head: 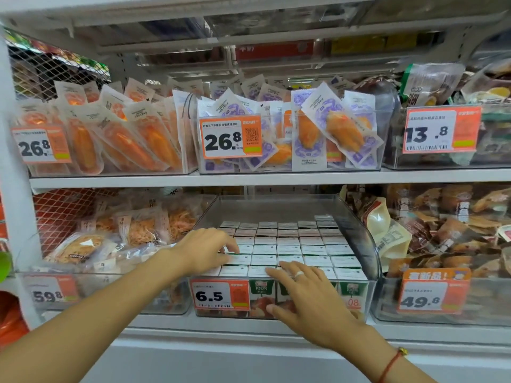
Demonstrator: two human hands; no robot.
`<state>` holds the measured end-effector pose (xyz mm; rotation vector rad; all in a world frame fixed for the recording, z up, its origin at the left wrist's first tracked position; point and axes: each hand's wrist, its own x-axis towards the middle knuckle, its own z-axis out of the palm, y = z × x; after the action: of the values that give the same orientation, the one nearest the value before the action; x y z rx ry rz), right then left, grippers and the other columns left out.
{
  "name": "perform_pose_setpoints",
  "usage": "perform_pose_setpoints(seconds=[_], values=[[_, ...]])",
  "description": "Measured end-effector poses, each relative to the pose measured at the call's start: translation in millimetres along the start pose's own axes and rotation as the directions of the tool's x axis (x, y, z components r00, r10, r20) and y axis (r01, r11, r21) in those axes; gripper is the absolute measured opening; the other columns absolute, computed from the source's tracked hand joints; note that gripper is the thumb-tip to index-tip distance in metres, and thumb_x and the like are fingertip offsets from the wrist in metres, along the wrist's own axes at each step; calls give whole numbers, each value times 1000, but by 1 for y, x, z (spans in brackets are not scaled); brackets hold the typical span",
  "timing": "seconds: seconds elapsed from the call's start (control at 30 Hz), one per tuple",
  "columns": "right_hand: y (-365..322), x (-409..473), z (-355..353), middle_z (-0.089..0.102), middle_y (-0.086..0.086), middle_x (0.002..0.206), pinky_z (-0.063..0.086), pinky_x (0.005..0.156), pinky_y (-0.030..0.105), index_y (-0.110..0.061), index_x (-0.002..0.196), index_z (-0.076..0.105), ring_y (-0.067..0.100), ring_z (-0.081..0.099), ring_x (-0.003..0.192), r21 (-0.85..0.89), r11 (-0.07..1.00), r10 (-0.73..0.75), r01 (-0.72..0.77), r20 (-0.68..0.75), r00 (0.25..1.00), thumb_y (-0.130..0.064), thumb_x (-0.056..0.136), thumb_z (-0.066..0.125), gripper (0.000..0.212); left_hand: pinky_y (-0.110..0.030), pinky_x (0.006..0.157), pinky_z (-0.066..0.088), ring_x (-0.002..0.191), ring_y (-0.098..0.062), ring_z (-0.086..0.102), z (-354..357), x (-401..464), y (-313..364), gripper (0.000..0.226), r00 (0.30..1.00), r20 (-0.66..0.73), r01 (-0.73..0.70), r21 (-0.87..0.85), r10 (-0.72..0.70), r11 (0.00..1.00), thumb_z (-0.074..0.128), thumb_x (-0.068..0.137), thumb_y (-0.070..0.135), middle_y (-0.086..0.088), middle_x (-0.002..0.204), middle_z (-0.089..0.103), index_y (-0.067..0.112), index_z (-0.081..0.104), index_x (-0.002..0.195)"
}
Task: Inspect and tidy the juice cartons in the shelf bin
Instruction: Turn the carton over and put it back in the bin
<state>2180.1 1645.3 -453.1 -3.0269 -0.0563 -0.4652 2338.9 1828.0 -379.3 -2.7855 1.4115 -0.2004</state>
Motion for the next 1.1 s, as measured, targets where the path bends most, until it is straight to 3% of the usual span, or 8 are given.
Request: perform_pose_setpoints(seconds=[0.2, 0.47, 0.7, 0.8, 0.93, 1.03, 1.1], values=[[2, 7, -5, 44, -13, 143, 26, 108, 27, -32, 142, 40, 9, 36, 131, 70, 996, 56, -53, -52, 997, -53, 101, 27, 48, -34, 90, 48, 112, -14, 59, -3, 19, -7, 33, 976, 209, -92, 102, 69, 990, 57, 96, 41, 8, 129, 62, 26, 61, 126], [2, 13, 7, 41, -8, 149, 24, 112, 34, -34, 145, 38, 14, 32, 139, 12, 993, 122, -121, -63, 991, -53, 102, 21, 50, -37, 91, 49, 107, -16, 59, -6, 32, -10, 41, 960, 272, -90, 47, 74, 995, 65, 89, 46, 4, 120, 65, 23, 65, 123], [3, 14, 8, 43, -10, 147, 26, 110, 32, -36, 144, 40, 12, 33, 137, 9, 992, 129, -128, -80, 988, -55, 101, 21, 51, -43, 90, 48, 108, -23, 55, -9, 30, -7, 40, 932, 345, -155, 94, 113, 983, 55, 97, 43, -3, 119, 60, 14, 64, 122], [5, 13, 7, 42, -11, 148, 25, 110, 30, -36, 144, 39, 10, 33, 136, 19, 992, 126, -125, -81, 989, -56, 100, 19, 52, -41, 89, 47, 107, -24, 53, -6, 31, -9, 39, 941, 321, -139, 81, 106, 987, 55, 96, 44, -4, 117, 58, 11, 61, 118], [5, 13, 8, 42, -11, 147, 25, 110, 30, -37, 144, 40, 10, 34, 136, 13, 993, 119, -118, -85, 989, -57, 100, 19, 52, -27, 81, 35, 92, -8, 42, -7, 27, -20, 36, 983, 170, -57, -55, 66, 997, 53, 96, 48, 12, 103, 43, 25, 49, 122], [5, 13, 9, 44, -13, 145, 25, 109, 29, -37, 143, 40, 10, 35, 134, 8, 993, 116, -116, -99, 988, -56, 100, 20, 51, -28, 70, 36, 84, -5, 47, -5, 21, -27, 21, 999, 35, -17, -198, 24, 980, 52, 96, 48, 14, 99, 53, 33, 47, 110], [5, 13, 10, 44, -13, 145, 25, 109, 29, -37, 142, 41, 9, 35, 134, 8, 994, 113, -113, -107, 988, -56, 100, 21, 50, -35, 69, 47, 83, -10, 59, -3, 14, -26, 16, 998, -48, 25, -317, -42, 948, 52, 97, 46, 10, 97, 64, 35, 48, 107]])
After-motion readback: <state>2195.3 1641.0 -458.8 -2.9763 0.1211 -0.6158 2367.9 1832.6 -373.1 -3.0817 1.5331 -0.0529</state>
